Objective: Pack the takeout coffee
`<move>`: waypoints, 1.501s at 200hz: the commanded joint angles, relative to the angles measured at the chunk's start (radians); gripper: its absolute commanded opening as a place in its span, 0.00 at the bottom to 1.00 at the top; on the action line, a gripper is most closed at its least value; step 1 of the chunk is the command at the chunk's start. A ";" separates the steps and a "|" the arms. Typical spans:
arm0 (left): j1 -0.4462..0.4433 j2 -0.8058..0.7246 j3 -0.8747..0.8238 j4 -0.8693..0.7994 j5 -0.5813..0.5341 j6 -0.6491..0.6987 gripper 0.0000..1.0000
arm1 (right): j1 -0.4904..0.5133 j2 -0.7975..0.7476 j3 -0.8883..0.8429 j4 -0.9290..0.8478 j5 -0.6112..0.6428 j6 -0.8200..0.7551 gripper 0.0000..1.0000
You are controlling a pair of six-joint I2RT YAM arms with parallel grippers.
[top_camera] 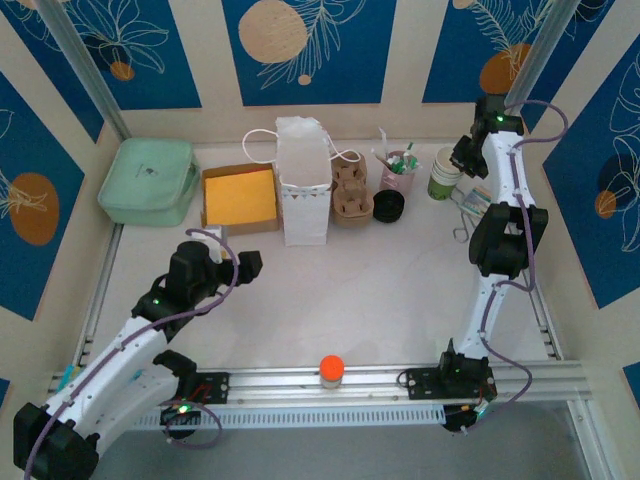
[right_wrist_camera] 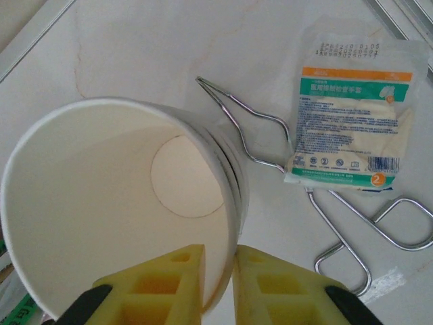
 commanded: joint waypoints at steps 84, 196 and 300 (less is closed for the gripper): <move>-0.011 -0.003 0.024 0.002 -0.020 0.013 0.93 | 0.000 0.008 0.046 -0.016 -0.013 0.003 0.07; -0.097 0.069 0.068 0.041 0.053 0.090 0.89 | -0.013 -0.048 0.132 -0.063 -0.086 0.029 0.03; -0.148 0.348 0.054 0.372 0.238 -0.090 0.81 | 0.066 -0.321 0.164 -0.106 0.012 -0.024 0.02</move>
